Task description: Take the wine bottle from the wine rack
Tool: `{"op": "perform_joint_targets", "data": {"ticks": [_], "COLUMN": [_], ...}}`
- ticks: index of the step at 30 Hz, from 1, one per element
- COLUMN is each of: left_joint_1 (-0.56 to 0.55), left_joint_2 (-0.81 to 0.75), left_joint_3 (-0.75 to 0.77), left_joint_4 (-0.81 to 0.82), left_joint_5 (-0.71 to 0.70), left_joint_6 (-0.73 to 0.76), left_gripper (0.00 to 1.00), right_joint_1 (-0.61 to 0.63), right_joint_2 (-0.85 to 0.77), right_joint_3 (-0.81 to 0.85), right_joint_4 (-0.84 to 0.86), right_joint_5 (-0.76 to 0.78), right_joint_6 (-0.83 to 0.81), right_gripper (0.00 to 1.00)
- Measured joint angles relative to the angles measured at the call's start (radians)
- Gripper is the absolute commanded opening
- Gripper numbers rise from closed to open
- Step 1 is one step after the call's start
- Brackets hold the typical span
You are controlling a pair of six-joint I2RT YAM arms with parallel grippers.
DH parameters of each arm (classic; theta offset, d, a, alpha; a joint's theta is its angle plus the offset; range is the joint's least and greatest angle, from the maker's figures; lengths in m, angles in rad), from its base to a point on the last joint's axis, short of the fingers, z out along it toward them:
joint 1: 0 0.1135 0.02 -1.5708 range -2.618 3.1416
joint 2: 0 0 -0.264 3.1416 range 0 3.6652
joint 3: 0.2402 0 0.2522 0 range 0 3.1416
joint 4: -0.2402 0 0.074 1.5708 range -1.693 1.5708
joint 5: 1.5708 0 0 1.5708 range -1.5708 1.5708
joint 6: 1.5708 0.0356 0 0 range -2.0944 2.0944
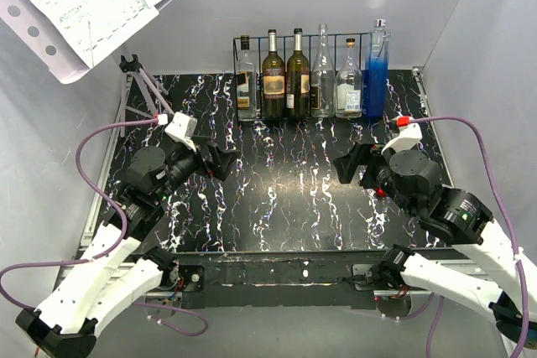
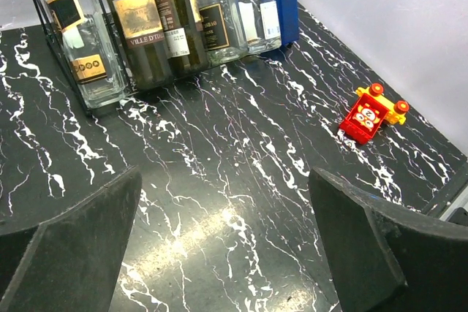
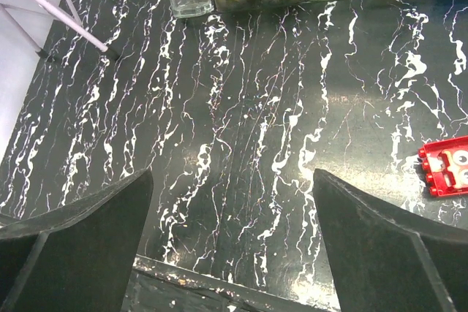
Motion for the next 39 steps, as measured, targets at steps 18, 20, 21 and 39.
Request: {"op": "perform_joint_targets", "data": {"ticks": [18, 20, 21, 39], "left_joint_1": [0.0, 0.0, 0.0, -0.023], "left_joint_2": [-0.014, -0.014, -0.014, -0.024], "left_joint_3": [0.0, 0.0, 0.0, -0.002], "left_joint_4": [-0.002, -0.006, -0.009, -0.02], "left_joint_5": [-0.064, -0.065, -0.065, -0.012], "left_joint_6": [0.011, 0.013, 0.013, 0.013], "left_gripper": [0.98, 0.98, 0.98, 0.98], "right_joint_1": [-0.029, -0.079, -0.114, -0.792], "right_joint_2": [0.145, 0.259, 0.322, 1.316], "right_joint_3": [0.024, 0.087, 0.122, 1.257], "right_joint_4": [0.332, 0.392, 0.414, 0.052], "right_joint_5": [0.204, 0.239, 0.239, -0.3], "right_joint_6": [-0.33, -0.424, -0.462, -0.493], "right_gripper": [0.95, 0.95, 0.95, 0.98]}}
